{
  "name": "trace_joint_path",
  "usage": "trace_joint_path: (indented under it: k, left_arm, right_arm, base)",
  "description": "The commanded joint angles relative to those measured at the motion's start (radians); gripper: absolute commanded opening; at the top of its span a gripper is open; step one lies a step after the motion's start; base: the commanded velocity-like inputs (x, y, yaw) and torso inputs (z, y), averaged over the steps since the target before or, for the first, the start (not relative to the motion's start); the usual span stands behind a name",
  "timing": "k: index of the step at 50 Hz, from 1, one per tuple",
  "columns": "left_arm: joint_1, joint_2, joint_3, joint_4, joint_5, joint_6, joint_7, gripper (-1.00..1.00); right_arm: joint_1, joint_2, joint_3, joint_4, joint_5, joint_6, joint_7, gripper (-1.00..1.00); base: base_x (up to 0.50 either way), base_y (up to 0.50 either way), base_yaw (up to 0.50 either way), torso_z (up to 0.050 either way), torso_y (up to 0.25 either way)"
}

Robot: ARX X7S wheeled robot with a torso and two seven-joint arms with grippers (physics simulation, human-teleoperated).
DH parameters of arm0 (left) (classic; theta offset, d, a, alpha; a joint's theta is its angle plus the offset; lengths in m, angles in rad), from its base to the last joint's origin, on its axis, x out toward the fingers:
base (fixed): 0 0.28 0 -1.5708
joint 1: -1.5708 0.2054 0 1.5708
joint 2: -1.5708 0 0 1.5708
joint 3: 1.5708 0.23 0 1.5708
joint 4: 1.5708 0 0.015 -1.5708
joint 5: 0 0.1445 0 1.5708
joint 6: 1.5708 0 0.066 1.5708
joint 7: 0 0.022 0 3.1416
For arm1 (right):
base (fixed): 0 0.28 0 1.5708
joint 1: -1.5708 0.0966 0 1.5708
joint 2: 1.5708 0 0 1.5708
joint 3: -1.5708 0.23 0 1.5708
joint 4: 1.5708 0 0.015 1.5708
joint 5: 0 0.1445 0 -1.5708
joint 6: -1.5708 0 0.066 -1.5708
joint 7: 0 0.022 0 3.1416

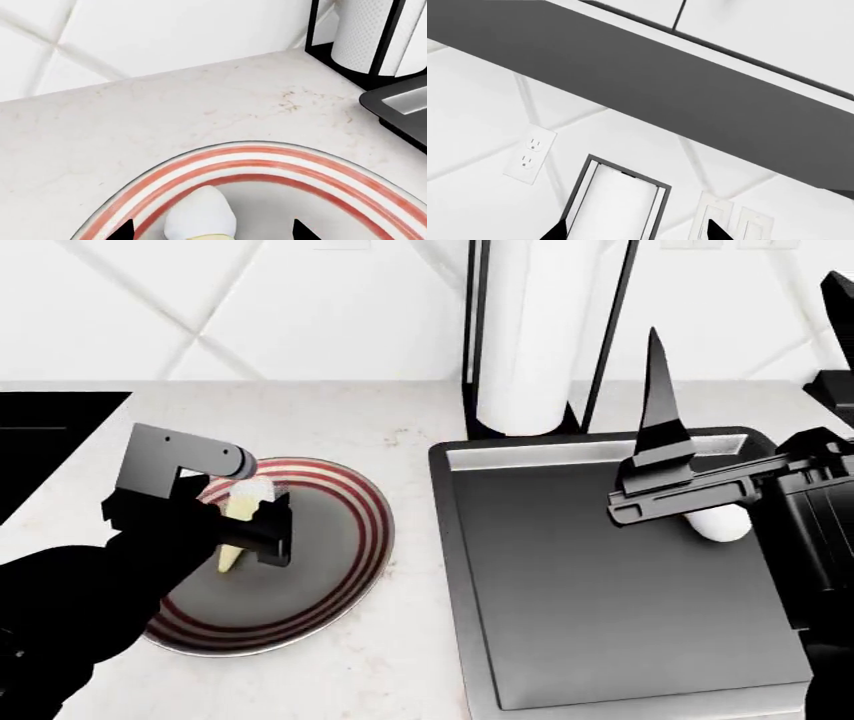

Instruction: Move the dessert items from the plate to the tray.

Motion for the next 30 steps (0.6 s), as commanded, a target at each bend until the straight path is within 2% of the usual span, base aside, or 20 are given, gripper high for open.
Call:
trace_joint_path:
  k: [1, 30]
  left_arm:
    - [0.016, -0.001, 0.006, -0.01, 0.003, 0.016, 0.0, 1.0]
    - [0.049, -0.001, 0.012, -0.073, 0.039, 0.11, 0.011, 1.0]
  right_arm:
    - [0.009, -0.008, -0.021, 0.011, -0.002, -0.003, -0.006, 1.0]
    - [0.034, -0.019, -0.072, 0.017, -0.016, 0.004, -0.029, 1.0]
  base:
    - [0.0, 0.0, 0.0, 0.0, 0.0]
    - [0.0, 0.0, 0.0, 0.0, 0.0]
